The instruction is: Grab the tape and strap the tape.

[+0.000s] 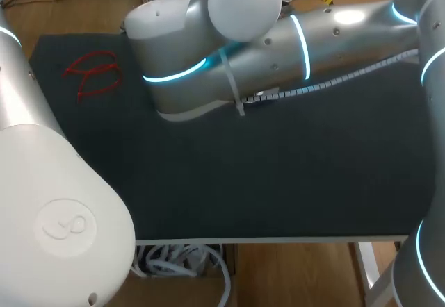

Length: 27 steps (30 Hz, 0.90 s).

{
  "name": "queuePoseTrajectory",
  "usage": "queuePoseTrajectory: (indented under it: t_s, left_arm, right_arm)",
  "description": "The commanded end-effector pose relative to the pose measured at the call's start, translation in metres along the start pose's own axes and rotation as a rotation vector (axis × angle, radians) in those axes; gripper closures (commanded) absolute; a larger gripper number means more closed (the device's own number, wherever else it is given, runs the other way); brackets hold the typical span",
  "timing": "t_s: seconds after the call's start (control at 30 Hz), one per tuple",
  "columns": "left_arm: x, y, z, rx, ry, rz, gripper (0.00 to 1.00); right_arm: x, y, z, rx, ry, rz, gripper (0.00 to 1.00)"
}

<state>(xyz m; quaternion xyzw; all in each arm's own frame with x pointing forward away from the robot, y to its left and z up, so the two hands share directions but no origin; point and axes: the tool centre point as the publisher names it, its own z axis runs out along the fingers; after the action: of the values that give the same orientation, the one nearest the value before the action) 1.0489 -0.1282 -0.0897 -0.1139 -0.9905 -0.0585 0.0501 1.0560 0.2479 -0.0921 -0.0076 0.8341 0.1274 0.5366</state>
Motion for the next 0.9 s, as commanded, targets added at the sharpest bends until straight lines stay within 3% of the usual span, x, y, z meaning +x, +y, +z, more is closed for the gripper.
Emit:
queuePoseTrajectory:
  t_s: [0.03, 0.17, 0.23, 0.5, 0.6, 0.9]
  left_arm:
    - [0.0, 0.0, 0.0, -0.001, -0.001, 0.001, 1.0]
    - [0.0, 0.0, 0.0, -0.001, -0.001, 0.001, 1.0]
    - [0.0, 0.0, 0.0, -0.001, -0.001, 0.001, 1.0]
    - [0.0, 0.0, 0.0, -0.001, -0.001, 0.001, 1.0]
    - [0.0, 0.0, 0.0, -0.001, -0.001, 0.001, 1.0]
    - [0.0, 0.0, 0.0, -0.001, -0.001, 0.001, 1.0]
  right_arm:
    - [0.0, -0.002, -0.005, -0.006, 0.006, -0.001, 0.78]
    - [0.001, 0.0, -0.009, -0.016, 0.004, 0.002, 0.78]
    - [0.001, 0.002, -0.011, -0.02, 0.001, 0.004, 0.82]
    - [0.007, 0.011, -0.021, -0.054, 0.008, 0.003, 0.76]
    - [0.01, 0.013, -0.027, -0.066, 0.011, 0.011, 0.79]
    - [0.012, 0.002, -0.043, -0.071, -0.001, 0.034, 0.74]
